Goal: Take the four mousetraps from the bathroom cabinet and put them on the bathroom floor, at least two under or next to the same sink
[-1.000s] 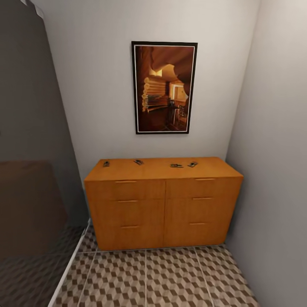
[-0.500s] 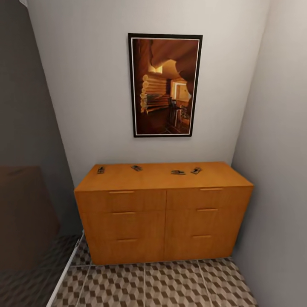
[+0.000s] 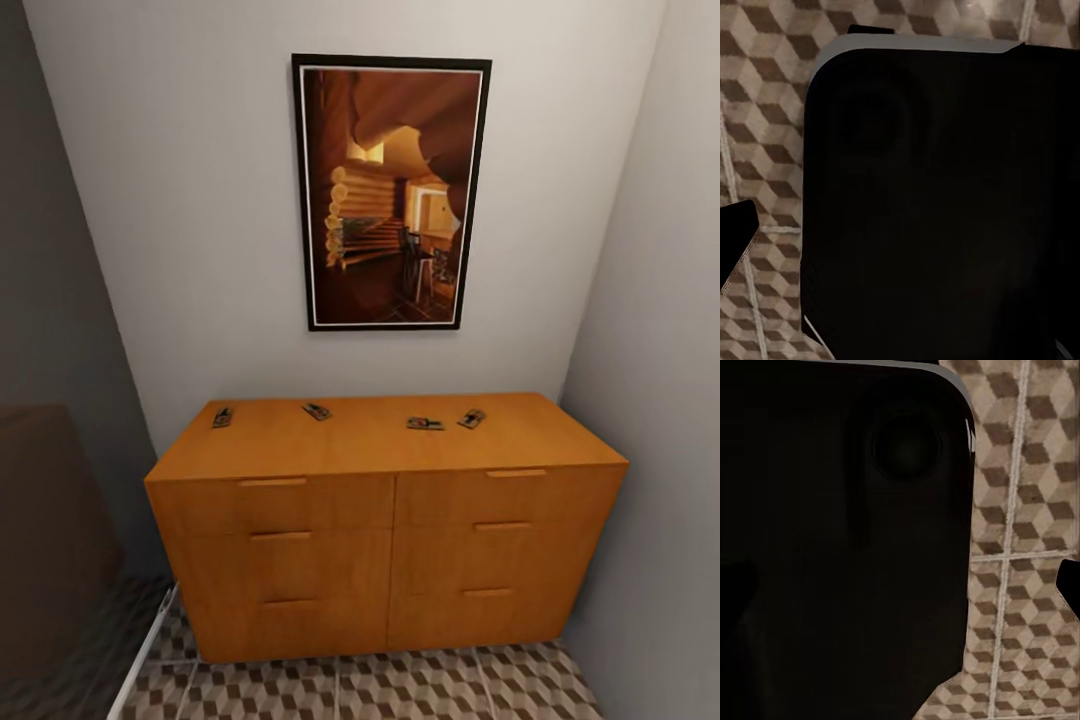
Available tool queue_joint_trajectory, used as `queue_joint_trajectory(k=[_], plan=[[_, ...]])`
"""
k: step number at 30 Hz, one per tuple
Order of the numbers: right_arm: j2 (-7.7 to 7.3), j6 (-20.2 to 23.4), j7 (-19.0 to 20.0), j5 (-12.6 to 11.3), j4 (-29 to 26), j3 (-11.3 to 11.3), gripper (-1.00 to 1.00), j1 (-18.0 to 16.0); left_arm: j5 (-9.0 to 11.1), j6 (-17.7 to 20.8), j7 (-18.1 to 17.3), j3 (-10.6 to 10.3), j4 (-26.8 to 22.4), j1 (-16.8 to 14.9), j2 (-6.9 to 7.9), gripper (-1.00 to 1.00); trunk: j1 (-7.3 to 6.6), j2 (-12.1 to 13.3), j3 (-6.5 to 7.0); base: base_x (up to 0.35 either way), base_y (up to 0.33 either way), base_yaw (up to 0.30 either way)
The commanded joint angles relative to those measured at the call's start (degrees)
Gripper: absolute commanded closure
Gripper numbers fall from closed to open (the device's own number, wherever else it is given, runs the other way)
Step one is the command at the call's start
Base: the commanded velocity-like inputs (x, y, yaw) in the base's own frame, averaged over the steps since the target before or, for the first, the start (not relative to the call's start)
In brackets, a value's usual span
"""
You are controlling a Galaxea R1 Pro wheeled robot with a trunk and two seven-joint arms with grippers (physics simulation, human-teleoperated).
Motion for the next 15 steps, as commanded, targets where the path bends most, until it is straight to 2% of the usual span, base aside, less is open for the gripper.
queue_joint_trajectory(k=[1, 9, 15], plan=[[-0.02, -0.18, -0.07, -0.05, 0.01, -0.01, -1.0, 0.0, 0.46, -0.05, 0.01, 0.12, -0.02, -0.01, -0.03, -1.0, 0.03, -0.02, -0.04, 0.32, 0.0, 0.0], [-0.03, -0.19, -0.07, -0.02, 0.01, -0.01, -1.0, 0.0, 0.42, -0.09, 0.0, 0.13, -0.03, -0.01, 0.01, -1.0, 0.03, -0.02, -0.04, 0.295, 0.0, 0.0], [-0.07, -0.16, -0.07, 0.02, 0.01, -0.01, -1.0, 0.0, 0.38, -0.13, 0.02, 0.15, -0.08, -0.01, 0.02, -1.0, 0.03, -0.02, -0.04, 0.142, 0.0, 0.0]])
